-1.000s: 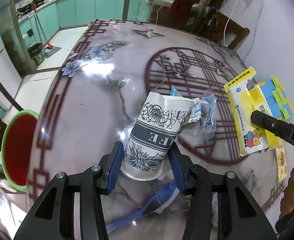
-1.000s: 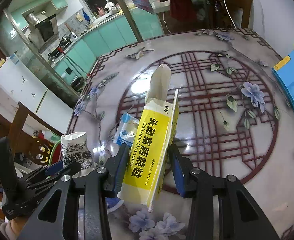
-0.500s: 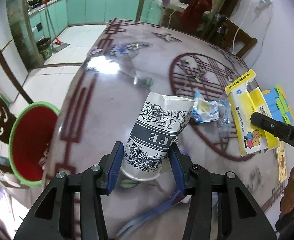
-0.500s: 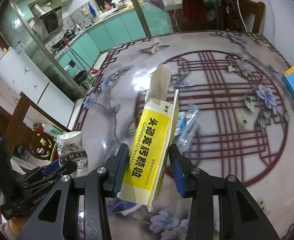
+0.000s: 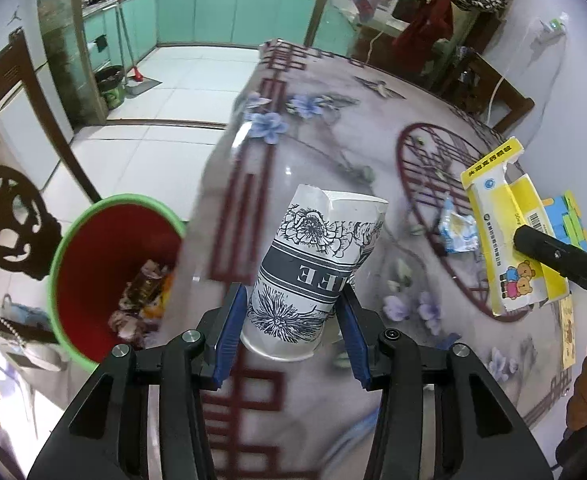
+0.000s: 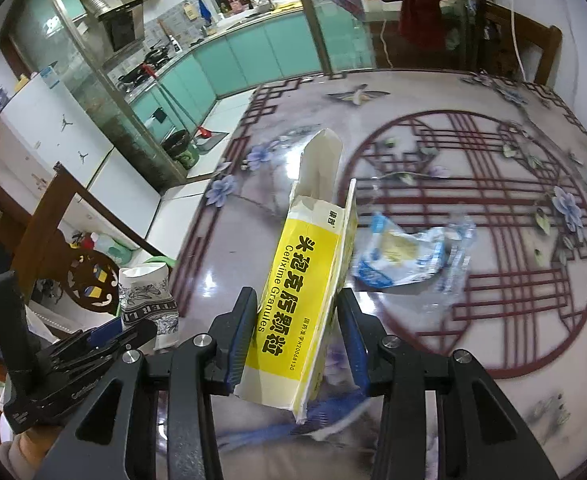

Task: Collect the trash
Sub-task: 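Carry paper cup and yellow box over the red bucket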

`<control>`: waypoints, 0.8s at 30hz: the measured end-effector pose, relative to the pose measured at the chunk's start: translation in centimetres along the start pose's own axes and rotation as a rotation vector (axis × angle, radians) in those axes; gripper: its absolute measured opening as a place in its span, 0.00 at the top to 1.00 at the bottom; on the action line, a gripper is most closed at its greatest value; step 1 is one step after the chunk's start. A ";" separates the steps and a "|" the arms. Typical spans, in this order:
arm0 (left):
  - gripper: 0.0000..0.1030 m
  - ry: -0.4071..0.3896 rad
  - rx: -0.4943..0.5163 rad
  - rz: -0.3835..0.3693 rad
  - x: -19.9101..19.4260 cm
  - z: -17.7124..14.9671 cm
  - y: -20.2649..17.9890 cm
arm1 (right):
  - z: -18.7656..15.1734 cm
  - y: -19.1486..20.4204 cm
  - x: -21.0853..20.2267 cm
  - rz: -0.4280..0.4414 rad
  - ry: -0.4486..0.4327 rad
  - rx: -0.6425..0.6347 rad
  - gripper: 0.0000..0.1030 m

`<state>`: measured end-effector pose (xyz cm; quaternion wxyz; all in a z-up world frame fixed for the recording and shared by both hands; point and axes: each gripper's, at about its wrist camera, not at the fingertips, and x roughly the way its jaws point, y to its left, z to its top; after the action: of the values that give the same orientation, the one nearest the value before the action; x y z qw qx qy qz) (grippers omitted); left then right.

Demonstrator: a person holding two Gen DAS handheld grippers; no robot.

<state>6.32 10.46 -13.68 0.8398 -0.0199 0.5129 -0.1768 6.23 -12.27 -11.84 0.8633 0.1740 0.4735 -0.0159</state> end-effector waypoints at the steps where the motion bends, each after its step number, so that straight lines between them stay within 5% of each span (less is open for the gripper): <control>1: 0.56 0.001 -0.005 0.003 0.0 0.0 0.7 | 0.0 0.6 0.1 0.002 0.001 -0.003 0.62; 24: 0.56 0.026 -0.135 0.118 -0.2 0.0 16.2 | -2.9 19.9 6.6 0.144 0.096 -0.189 0.61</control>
<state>10.69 25.67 -16.98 0.8388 -0.0439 0.5348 -0.0925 11.35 8.25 -12.95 0.8510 0.1261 0.5001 0.0990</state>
